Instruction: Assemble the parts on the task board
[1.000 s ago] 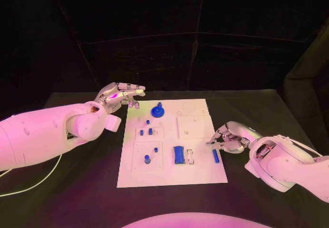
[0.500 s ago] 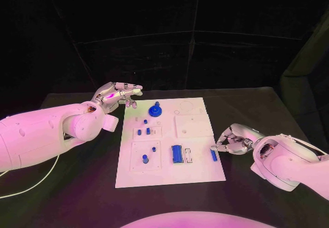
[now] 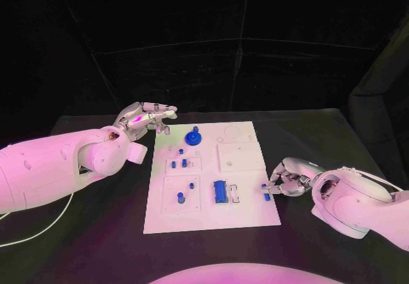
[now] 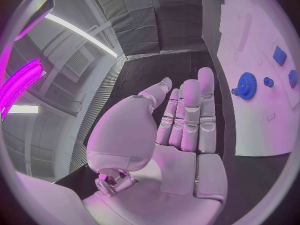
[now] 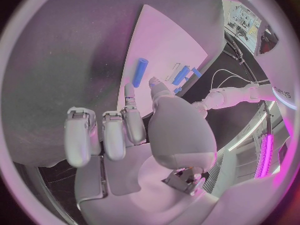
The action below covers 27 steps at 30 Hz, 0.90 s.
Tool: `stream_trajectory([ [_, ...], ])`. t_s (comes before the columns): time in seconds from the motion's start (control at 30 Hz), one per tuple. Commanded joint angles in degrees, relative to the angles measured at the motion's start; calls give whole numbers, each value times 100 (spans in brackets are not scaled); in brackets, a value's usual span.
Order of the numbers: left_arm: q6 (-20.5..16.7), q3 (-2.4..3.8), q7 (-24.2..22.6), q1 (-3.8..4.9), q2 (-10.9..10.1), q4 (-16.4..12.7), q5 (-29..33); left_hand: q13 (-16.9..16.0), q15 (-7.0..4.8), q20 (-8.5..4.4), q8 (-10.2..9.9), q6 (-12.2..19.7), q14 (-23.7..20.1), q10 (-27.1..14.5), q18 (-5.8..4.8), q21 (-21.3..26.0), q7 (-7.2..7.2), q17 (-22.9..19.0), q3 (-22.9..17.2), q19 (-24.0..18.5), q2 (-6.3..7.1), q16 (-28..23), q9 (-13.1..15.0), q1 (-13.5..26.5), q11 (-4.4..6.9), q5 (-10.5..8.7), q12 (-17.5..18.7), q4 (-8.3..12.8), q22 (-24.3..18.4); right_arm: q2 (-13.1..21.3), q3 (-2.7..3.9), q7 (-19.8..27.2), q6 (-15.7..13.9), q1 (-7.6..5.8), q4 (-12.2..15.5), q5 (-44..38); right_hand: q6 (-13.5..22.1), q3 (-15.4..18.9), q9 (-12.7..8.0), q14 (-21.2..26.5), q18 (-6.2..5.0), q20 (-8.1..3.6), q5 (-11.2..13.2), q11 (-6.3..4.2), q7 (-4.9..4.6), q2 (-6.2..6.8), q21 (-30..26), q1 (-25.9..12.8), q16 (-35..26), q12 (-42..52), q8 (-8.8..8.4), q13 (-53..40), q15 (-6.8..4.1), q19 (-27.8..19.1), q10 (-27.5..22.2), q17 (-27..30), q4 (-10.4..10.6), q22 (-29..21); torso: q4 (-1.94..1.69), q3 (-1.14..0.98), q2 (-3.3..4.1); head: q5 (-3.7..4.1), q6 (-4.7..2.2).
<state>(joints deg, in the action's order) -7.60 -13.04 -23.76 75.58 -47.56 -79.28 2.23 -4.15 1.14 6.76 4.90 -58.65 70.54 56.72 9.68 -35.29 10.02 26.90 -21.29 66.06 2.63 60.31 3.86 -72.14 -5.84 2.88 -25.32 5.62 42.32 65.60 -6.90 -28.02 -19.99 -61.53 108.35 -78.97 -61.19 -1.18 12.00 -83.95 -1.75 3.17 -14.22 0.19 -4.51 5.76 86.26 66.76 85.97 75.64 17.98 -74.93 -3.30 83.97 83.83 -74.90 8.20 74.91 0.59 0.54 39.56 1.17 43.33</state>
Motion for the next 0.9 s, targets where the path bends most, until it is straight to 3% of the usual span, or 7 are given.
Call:
stream_trajectory([
  [0.03,46,5,-53,7,5,1,-2,9,1,22,-17,42,-49,-44,78,28,-10,3,22,21,-26,-16,-4,-33,-7,30,-29,1,-8,-17,0,-67,243,-2,2,-221,-18,75,33,-470,34,-34,-48,-29,23,-20,-38,108,-22,-31,31,-368,-40,238,2,-893,-1,1136,-1,1,-1,0,-1],
  [0.47,54,4,-49,6,-16,-13,-2,9,1,22,-17,42,-49,-44,78,28,-10,3,22,21,-26,-16,-4,-33,-7,30,-29,1,-8,-208,-1,-161,374,5,-96,-751,67,266,187,-465,29,-35,-107,-19,6,-54,-56,437,-43,-70,24,-363,-35,226,-9,-866,-102,1123,-1,-1,10,-7,-8],
  [0.9,55,4,-44,6,-47,-35,-2,9,1,22,-17,42,-49,-44,78,28,-10,3,22,21,-26,-16,-4,-33,-7,30,-29,1,-8,-432,-1,-313,702,31,-197,-1225,149,263,335,-457,23,-23,-55,-8,-13,-193,-83,981,-70,-148,-4,-335,-27,208,-51,-835,-394,1106,-2,0,3,-8,12],
])
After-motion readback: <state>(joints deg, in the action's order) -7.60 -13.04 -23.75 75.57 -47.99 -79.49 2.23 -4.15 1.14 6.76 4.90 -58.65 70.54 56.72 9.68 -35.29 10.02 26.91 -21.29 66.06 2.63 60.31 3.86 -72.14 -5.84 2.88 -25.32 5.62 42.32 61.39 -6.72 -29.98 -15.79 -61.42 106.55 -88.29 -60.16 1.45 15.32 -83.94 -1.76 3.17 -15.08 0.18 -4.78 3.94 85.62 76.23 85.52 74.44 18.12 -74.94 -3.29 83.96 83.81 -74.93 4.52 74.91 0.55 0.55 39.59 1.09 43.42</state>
